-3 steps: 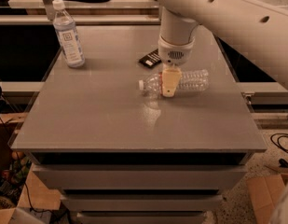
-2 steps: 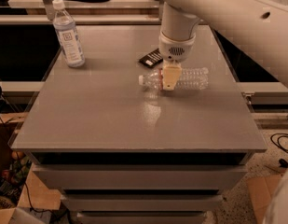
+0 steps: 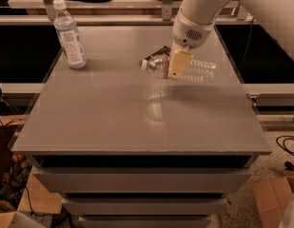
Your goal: Place water bottle upright
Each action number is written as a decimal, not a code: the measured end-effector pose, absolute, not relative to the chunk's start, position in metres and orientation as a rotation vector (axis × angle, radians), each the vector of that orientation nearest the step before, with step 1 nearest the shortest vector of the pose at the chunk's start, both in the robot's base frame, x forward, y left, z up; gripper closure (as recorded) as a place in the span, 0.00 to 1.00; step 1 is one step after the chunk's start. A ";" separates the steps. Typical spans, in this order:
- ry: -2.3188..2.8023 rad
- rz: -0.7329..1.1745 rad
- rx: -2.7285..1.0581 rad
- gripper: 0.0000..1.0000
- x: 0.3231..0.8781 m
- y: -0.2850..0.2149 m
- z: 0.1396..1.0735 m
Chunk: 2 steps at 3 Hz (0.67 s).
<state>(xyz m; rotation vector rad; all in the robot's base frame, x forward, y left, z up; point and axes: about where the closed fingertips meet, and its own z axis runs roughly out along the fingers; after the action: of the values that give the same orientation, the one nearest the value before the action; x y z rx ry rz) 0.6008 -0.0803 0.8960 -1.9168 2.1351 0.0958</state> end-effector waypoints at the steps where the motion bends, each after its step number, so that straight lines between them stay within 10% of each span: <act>1: 2.012 0.306 -1.761 1.00 0.602 -0.078 0.927; 2: 1.887 0.515 -1.589 1.00 0.594 -0.075 0.948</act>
Offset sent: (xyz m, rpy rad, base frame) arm -0.0369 0.0241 0.1229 1.0171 -0.0177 -0.0177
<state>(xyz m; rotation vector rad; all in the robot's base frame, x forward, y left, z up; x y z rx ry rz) 0.5939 -0.0747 0.9477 -1.5892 1.8871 0.5149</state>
